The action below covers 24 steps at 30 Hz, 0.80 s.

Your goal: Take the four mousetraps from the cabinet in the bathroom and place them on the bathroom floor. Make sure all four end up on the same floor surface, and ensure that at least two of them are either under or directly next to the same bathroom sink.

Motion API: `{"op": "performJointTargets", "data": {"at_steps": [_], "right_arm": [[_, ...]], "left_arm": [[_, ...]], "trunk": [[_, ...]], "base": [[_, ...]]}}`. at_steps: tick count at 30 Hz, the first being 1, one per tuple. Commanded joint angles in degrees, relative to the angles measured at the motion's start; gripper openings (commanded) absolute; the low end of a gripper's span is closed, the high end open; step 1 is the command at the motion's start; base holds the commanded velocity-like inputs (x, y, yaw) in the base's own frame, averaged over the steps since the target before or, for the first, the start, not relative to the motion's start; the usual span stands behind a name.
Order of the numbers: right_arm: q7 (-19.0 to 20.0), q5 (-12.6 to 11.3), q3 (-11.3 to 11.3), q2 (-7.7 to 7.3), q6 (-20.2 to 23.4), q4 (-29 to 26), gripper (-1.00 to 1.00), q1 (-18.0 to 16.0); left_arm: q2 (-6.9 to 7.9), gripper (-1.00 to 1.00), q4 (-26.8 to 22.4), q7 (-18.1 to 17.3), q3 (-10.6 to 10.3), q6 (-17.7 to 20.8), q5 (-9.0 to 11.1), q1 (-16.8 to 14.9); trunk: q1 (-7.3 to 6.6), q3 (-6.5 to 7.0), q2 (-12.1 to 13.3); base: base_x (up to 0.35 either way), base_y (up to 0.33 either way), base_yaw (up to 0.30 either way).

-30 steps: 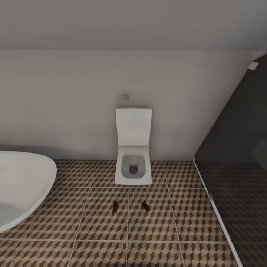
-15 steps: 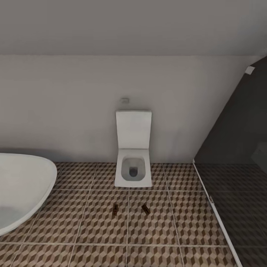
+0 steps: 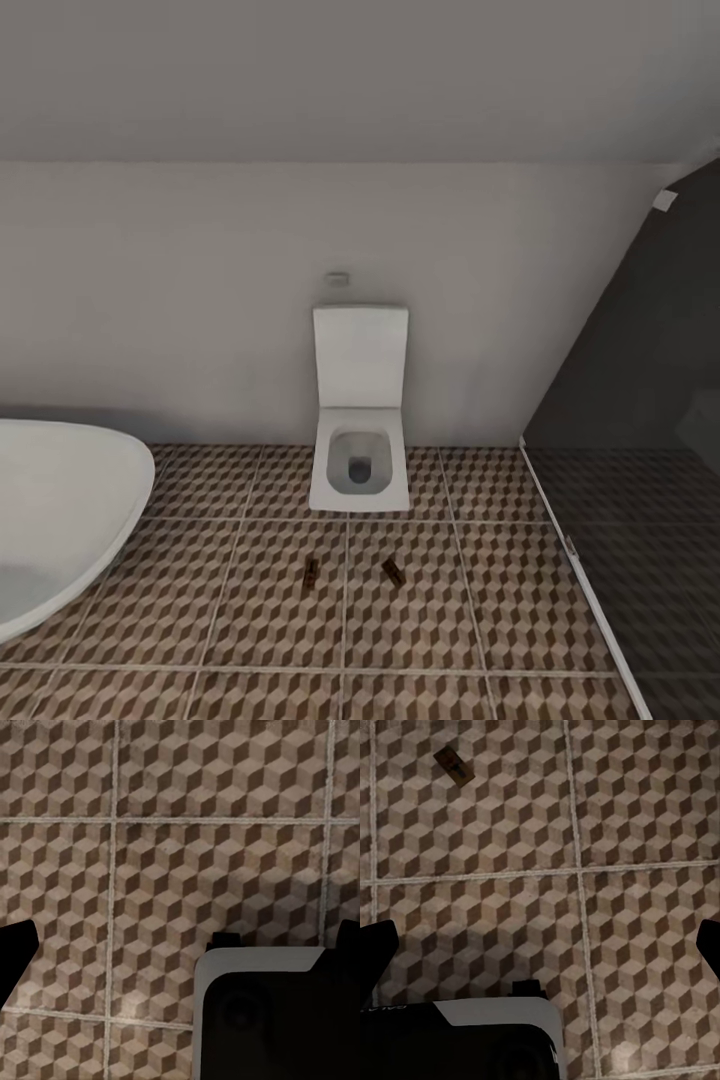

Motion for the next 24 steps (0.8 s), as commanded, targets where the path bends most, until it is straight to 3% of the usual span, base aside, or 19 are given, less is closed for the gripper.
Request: {"op": "performJointTargets", "data": {"at_steps": [1, 24], "right_arm": [[-0.33, -0.16, 0.49, 0.00, -0.10, 0.01, 1.00, -0.03], [-0.28, -0.16, 0.48, 0.00, -0.10, 0.01, 1.00, -0.04]], "left_arm": [[-0.03, 1.00, 0.13, 0.36, -0.33, -0.20, -0.24, -0.04], [-0.05, 1.00, 0.13, 0.36, -0.33, -0.20, -0.24, 0.07]], "trunk": [[0.03, 0.00, -0.09], [0.03, 2.15, -0.09]], "base": [[0.000, 0.000, 0.000], [0.000, 0.000, 0.000]]}}
